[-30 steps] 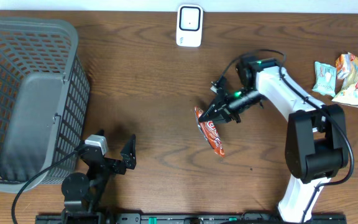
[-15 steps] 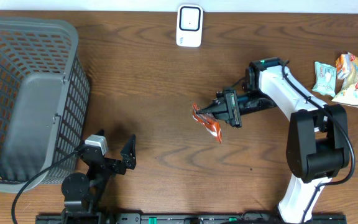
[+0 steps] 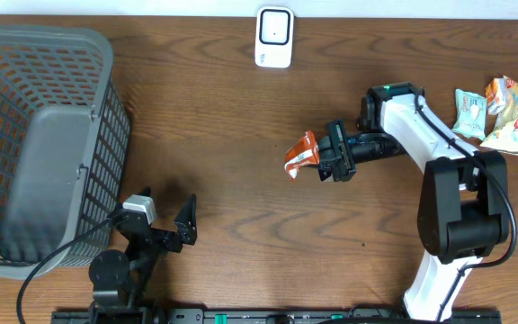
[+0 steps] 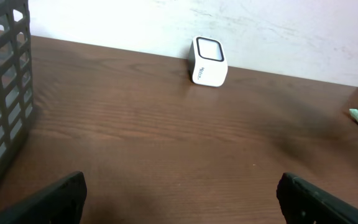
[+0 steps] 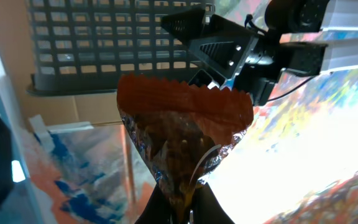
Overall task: Scan the item barcode
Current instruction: 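Carry the chocolate bar right toward the item pile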
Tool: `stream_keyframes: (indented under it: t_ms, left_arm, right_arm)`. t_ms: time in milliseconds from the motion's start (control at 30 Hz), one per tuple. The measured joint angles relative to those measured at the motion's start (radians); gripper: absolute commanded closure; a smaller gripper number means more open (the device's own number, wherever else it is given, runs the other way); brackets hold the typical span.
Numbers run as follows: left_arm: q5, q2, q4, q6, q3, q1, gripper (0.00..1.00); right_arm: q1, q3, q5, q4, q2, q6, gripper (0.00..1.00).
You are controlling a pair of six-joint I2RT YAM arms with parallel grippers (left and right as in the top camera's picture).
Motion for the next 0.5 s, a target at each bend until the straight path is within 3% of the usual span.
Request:
stream_keyframes:
  t_ms: [300,500]
  left_arm:
    - [0.000,0.000,0.000,0.000,0.000,0.000,0.02]
    - [0.000,0.000,0.000,0.000,0.000,0.000,0.02]
  right_arm:
    - [-0.021,0.000,0.000,0.023,0.000,0.036,0.99]
    - [-0.025,0.000,0.134,0.198,0.000,0.036,0.99]
